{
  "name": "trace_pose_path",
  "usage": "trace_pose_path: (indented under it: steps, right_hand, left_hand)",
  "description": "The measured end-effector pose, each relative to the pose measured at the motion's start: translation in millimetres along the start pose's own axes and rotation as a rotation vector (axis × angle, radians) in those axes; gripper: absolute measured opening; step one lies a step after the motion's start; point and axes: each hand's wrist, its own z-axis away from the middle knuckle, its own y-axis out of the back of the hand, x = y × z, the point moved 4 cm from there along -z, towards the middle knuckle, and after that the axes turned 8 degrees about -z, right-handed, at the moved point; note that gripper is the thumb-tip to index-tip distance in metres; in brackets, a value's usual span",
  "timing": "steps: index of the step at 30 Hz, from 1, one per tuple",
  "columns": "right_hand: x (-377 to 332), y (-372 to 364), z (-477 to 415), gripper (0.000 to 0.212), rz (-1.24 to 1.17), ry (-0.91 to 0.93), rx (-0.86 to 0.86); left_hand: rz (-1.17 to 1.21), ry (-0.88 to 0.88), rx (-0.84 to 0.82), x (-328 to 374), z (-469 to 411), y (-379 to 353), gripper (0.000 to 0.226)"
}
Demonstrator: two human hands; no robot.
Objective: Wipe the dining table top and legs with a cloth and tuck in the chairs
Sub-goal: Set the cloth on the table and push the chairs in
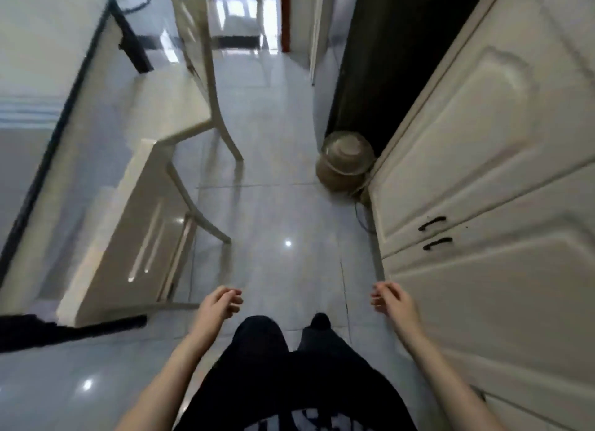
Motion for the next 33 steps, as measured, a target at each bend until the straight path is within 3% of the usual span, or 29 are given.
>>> trace_pose_path:
  steps: [3,7,13,17,19,22,25,27,30,33]
  right_hand:
    - [-73,-34,-37,0.017,0.109,0.132,-0.223]
    - [-158,-116,-48,0.015,0.224,0.347,-0.525]
    - [-235,-271,-23,0.018,0.461,0.697,-0.921]
    - [-262,-368,1,0.035,0.648,0.962,-1.098]
    - [-268,-411,8,0.042,0.790,1.157,-1.133]
    - [-265,-469,6,0.054,1.046,1.508,-1.142]
    - [-250,-514,-6,0.052,1.271,1.604,-1.216]
    - [-242,-531,-16,0.064,1.457,1.641,-1.216]
    - [-235,-545,-25,0.088,1.375,1.780,-1.231]
    - [-231,-548,-31,0.069,1.118,1.941,-1.229]
  left_hand:
    - [0.116,-0.010,0.151,12,19,1,0.021]
    - [0.087,-0.100,0.370,38,43,29,0.012]
    - [-0.201,-0.306,0.856,93,68,99,0.037]
    - [-0.435,-0.258,1.097,100,54,150,0.043]
    - [-0.487,-0.102,1.084,91,41,171,0.058]
    - [-0.542,0.192,0.933,67,23,191,0.083]
    - [-0.655,0.343,0.895,53,15,200,0.090]
    - [-0.679,0.372,0.902,50,10,202,0.087]
    - [-0.656,0.377,0.934,47,7,202,0.093]
    - [-0.573,0.435,0.990,45,5,204,0.094]
